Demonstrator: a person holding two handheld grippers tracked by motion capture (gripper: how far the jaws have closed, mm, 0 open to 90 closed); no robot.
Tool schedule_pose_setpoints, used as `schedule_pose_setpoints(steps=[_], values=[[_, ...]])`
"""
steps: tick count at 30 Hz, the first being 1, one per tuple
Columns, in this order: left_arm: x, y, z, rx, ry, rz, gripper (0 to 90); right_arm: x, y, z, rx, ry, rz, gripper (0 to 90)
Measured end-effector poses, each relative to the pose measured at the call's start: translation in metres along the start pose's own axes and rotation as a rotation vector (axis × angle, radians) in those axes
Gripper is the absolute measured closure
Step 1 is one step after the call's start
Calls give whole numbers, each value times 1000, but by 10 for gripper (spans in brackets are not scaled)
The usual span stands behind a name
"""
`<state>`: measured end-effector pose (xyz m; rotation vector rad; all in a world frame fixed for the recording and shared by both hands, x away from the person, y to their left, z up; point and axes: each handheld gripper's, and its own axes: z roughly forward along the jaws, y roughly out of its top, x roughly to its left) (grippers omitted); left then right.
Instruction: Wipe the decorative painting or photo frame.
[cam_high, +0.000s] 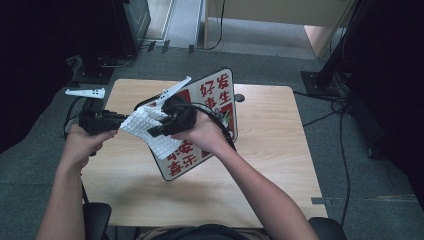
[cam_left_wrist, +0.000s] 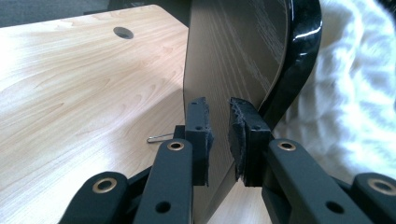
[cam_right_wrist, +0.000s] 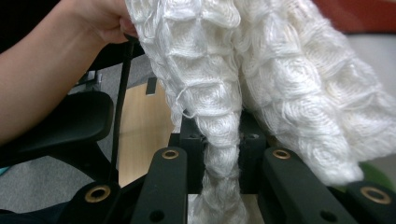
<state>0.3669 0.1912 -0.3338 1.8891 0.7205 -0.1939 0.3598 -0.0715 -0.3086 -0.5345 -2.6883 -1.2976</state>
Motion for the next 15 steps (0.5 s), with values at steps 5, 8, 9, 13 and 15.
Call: schedule_pose_setpoints(steps=[5,8,9,13,15], values=[[0,0,0,1,-2,6,781,-1,-6,4,8,6,3,778],[0,0,0,3,-5,6,789,-1,-11,6,14,10,4,778],[0,0,0,3,-4,4,790,-1,-12,7,10,11,4,778],[-1,0,0,2,4,9,796,-2,-17,9,21,10,6,781],[-1,0,0,2,2,5,801,-2,-19,10,23,8,8,783]])
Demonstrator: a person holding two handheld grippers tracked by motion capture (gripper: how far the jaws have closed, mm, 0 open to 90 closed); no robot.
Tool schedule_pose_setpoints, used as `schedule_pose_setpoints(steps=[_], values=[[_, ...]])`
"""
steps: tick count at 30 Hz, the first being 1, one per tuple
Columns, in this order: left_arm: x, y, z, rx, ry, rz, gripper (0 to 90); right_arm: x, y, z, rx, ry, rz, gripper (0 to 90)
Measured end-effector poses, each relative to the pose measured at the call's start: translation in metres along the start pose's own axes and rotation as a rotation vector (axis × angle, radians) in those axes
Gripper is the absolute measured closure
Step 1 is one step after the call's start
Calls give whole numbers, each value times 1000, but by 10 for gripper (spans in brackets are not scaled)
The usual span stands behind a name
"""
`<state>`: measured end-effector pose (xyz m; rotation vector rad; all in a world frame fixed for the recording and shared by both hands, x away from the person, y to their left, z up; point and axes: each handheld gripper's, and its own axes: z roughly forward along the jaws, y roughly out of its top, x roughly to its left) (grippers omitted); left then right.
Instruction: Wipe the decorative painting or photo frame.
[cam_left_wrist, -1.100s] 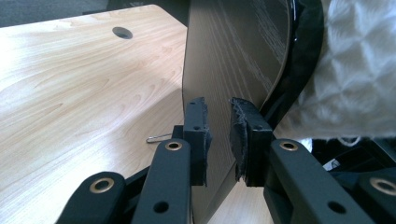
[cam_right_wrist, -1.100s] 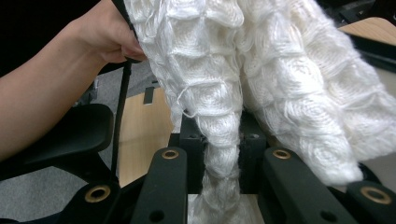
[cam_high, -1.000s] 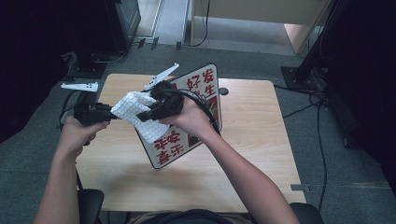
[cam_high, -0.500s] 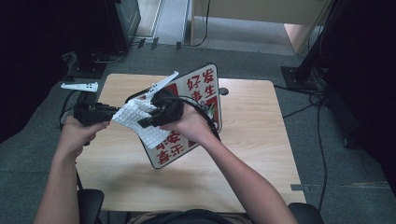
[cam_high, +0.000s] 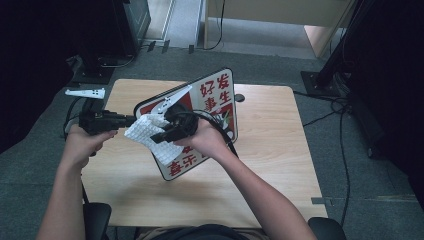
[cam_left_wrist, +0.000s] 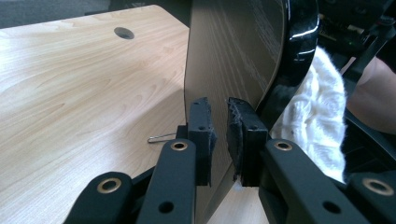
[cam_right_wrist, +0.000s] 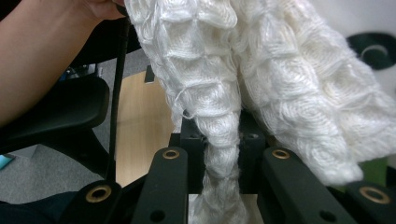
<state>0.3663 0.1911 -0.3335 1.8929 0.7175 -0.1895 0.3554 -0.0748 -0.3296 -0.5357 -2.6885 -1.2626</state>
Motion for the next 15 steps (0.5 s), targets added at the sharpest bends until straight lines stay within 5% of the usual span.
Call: schedule_pose_setpoints(steps=[15], values=[[1,-1,-1,-10,5,-5,799,-1,-19,11,6,-5,-21,781]])
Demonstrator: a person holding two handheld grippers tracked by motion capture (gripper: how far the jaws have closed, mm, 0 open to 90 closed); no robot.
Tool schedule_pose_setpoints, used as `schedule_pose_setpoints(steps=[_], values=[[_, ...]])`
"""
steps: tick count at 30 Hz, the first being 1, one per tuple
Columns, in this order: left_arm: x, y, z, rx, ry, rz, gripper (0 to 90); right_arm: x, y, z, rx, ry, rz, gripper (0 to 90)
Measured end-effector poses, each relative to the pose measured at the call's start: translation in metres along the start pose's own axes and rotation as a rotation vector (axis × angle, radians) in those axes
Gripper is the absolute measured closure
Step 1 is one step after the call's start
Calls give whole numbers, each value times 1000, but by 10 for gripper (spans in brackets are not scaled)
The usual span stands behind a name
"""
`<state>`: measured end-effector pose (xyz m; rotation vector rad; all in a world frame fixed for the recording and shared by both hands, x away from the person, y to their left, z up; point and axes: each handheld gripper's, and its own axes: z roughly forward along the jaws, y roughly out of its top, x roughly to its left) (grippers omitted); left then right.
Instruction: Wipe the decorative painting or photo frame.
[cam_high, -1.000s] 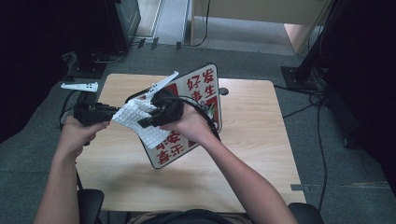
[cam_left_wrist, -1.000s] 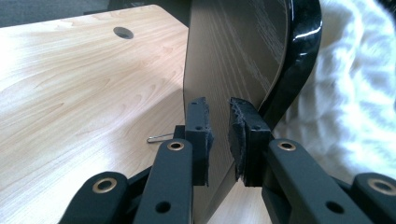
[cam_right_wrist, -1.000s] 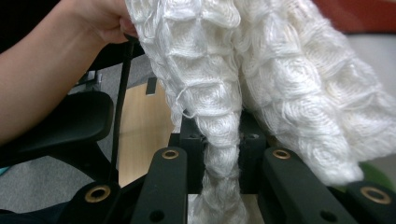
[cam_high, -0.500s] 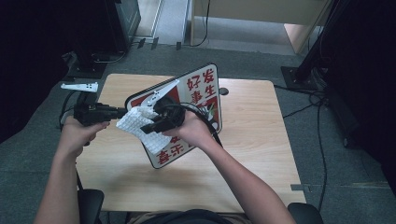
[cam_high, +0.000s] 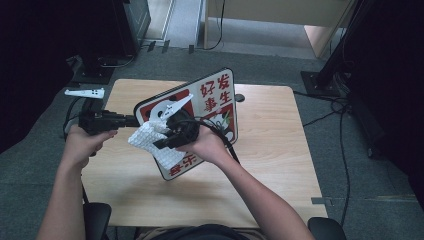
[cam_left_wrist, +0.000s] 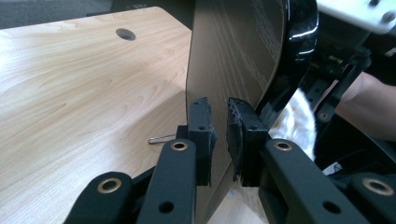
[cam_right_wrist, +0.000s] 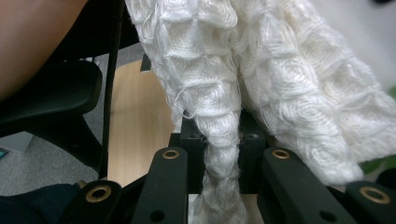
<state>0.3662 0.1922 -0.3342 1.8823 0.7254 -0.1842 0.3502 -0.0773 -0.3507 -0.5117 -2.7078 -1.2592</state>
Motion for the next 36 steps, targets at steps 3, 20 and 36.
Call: schedule_pose_setpoints(steps=[3,20,36], values=[[0,0,0,-1,1,0,800,0,-4,3,2,2,-5,780],[0,0,-1,-1,4,-9,798,-3,-27,18,21,21,-4,780],[2,-1,-2,-2,6,-15,792,-5,-46,34,32,38,4,779]])
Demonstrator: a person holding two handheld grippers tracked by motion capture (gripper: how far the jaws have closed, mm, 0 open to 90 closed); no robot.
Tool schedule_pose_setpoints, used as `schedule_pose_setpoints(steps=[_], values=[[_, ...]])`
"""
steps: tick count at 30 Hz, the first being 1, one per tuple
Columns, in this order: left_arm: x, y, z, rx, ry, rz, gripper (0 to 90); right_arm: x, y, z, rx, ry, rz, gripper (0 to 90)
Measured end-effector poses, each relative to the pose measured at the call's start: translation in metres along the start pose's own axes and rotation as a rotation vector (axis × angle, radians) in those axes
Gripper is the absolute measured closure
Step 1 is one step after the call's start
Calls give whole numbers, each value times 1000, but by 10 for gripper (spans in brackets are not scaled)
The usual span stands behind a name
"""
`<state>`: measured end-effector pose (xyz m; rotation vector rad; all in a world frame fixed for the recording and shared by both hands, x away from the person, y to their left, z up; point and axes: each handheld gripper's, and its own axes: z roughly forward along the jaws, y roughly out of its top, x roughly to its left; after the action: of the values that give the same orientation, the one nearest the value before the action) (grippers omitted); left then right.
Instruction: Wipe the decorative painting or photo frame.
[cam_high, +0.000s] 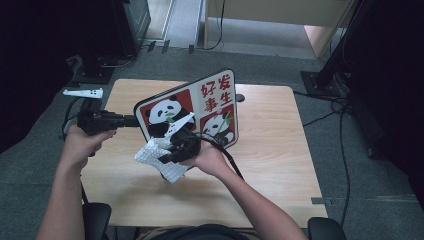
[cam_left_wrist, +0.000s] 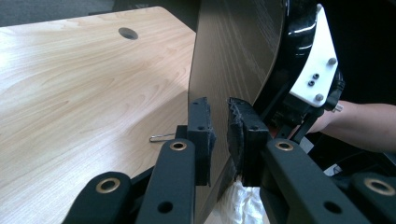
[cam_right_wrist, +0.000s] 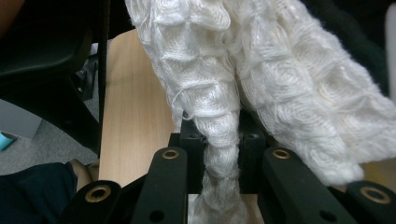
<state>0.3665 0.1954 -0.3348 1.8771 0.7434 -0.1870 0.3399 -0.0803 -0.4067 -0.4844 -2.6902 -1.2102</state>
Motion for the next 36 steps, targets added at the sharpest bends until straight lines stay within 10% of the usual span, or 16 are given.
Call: schedule_pose_setpoints(steps=[36], values=[[3,-2,0,1,11,-14,775,-7,-44,34,57,24,20,777]])
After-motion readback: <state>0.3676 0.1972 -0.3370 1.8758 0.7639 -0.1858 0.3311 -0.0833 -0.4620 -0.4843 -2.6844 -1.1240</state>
